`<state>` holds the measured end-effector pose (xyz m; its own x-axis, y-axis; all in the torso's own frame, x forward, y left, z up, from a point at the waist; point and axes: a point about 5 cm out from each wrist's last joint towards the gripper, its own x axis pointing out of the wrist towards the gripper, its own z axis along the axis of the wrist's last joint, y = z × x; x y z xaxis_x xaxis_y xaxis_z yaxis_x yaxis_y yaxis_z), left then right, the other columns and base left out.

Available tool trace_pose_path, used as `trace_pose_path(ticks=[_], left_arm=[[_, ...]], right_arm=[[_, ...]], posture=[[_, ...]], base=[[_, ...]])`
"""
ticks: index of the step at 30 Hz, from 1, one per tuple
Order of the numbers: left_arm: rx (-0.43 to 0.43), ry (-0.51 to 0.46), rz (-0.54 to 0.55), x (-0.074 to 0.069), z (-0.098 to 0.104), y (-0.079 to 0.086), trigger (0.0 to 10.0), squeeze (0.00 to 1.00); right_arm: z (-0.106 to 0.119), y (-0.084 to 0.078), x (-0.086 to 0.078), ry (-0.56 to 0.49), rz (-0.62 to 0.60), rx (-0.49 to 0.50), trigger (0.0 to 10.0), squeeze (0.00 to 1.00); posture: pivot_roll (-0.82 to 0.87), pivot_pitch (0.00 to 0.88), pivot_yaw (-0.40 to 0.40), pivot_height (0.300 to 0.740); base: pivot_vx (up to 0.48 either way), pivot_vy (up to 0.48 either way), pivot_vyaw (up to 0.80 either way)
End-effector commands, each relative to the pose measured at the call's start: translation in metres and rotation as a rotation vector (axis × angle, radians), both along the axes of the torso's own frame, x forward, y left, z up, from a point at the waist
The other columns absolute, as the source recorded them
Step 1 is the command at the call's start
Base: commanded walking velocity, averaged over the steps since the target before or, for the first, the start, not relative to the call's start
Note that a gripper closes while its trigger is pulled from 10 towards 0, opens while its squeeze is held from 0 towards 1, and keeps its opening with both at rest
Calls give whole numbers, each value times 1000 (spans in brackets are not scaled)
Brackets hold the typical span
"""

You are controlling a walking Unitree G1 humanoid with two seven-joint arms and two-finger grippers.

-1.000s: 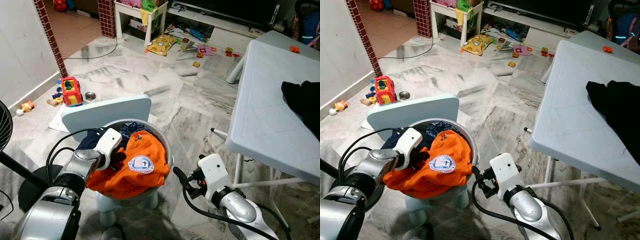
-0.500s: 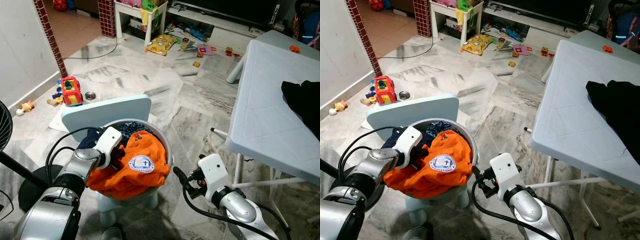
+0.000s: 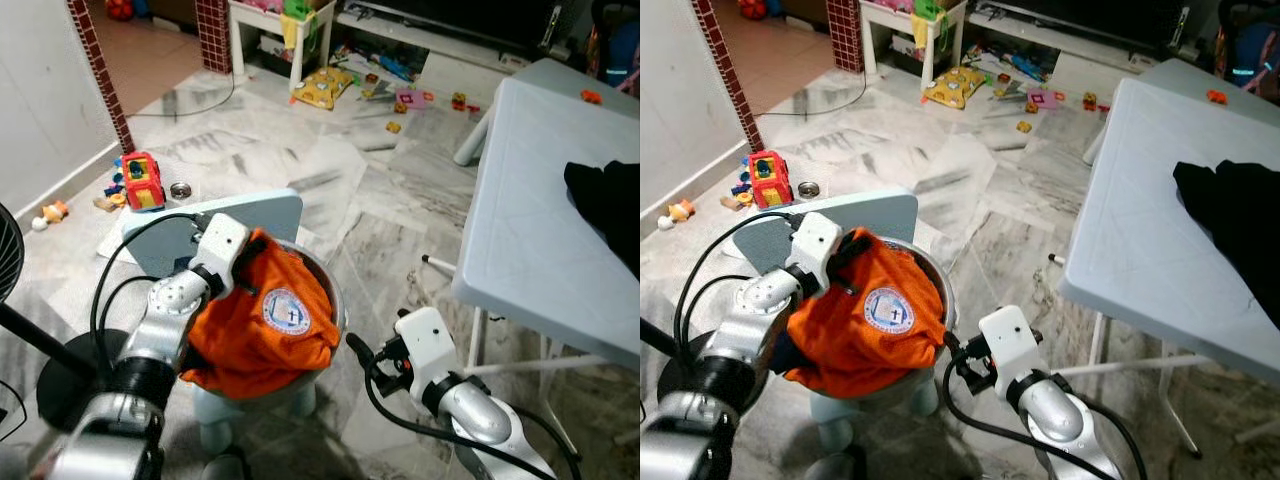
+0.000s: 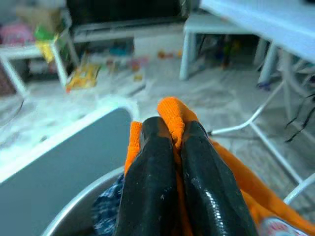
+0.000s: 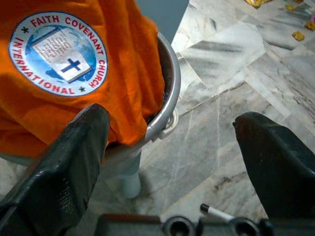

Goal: Hang hanger

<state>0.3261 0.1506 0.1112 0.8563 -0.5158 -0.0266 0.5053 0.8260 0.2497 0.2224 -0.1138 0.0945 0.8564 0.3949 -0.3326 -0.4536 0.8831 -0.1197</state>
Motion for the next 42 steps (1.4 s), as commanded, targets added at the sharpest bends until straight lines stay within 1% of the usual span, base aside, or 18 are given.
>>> trace_pose_path(ticks=[1, 4, 5, 8, 11, 14, 15, 16, 19, 20, 21, 22, 26, 31, 35, 36, 39, 42], left_arm=[[15, -70, -47, -6, 9, -2, 0, 0], [53, -89, -163, -21, 3, -9, 0, 0], [107, -19, -214, -28, -10, -9, 0, 0], [131, 46, -233, -32, -20, -7, 0, 0], [238, 176, -374, -50, -40, -6, 0, 0], [304, 214, -444, -59, -46, -5, 0, 0], [340, 252, -482, -65, -51, -3, 2431, 0], [349, 260, -470, -63, -51, -1, 9882, 0], [366, 251, -421, -57, -48, 3, 10000, 0], [415, 201, -442, -56, -45, 3, 10000, 1000], [463, 124, -452, -56, -39, 4, 10000, 1000], [463, 124, -452, -56, -39, 4, 10000, 1000], [401, -98, -307, -49, -14, 6, 10000, 1000], [369, -221, -181, -50, 2, 17, 10000, 1000], [341, -317, -32, -62, 18, 30, 10000, 1000], [341, -317, -32, -62, 18, 30, 10000, 1000], [298, -200, 155, -69, 6, 53, 10000, 1000], [276, -88, 218, -81, -12, 67, 10000, 1000]], right_arm=[[-1, -3, 1, 3, -4, -9, 10000, 0], [-1, -3, 1, 1, -1, -9, 10000, 0], [-1, -2, 2, 0, 1, -9, 10000, 0], [-1, -2, 2, 0, 2, -10, 10000, 0], [-1, -2, 3, -3, 4, -11, 10000, 0], [-1, -3, 4, -4, 4, -13, 10000, 0], [-1, -3, 4, -4, 4, -15, 10000, 0], [-1, -3, 4, -5, 4, -15, 10000, 0], [-1, -3, 4, -5, 4, -16, 10000, 0], [-2, -3, 4, -4, 4, -17, 10000, 0], [-2, -3, 4, -3, 5, -18, 10000, 0], [-2, -3, 4, -3, 5, -18, 10000, 0], [-2, -3, 5, -4, 9, -20, 10000, 0], [-3, -3, 7, -6, 12, -23, 10000, 0], [-4, -2, 7, -7, 19, -27, 10000, 0], [-4, -2, 7, -7, 19, -27, 10000, 0], [-5, -1, 8, -6, 22, -25, 10000, 0], [-6, 1, 9, -5, 28, -23, 10000, 0]], posture=[[52, 137, -113, 740], [54, 136, -115, 740], [57, 134, -116, 740], [59, 131, -117, 740], [60, 128, -118, 740], [59, 128, -115, 740], [60, 127, -116, 740], [58, 125, -116, 740], [61, 124, -116, 740], [66, 124, -118, 740], [69, 124, -118, 740], [69, 124, -118, 740], [75, 121, -118, 740], [92, 119, -119, 740], [103, 119, -116, 740], [103, 119, -116, 740], [127, 122, -115, 740], [133, 124, -116, 740]], base=[[0, 0, 0], [0, 0, 0], [0, 0, 0], [0, 0, 0], [0, 0, 0], [0, 0, 0], [0, 0, 0], [0, 0, 0], [0, 0, 0], [0, 0, 0], [0, 0, 0], [0, 0, 0], [0, 0, 0], [0, 0, 0], [0, 0, 0], [0, 0, 0], [0, 0, 0], [0, 0, 0]])
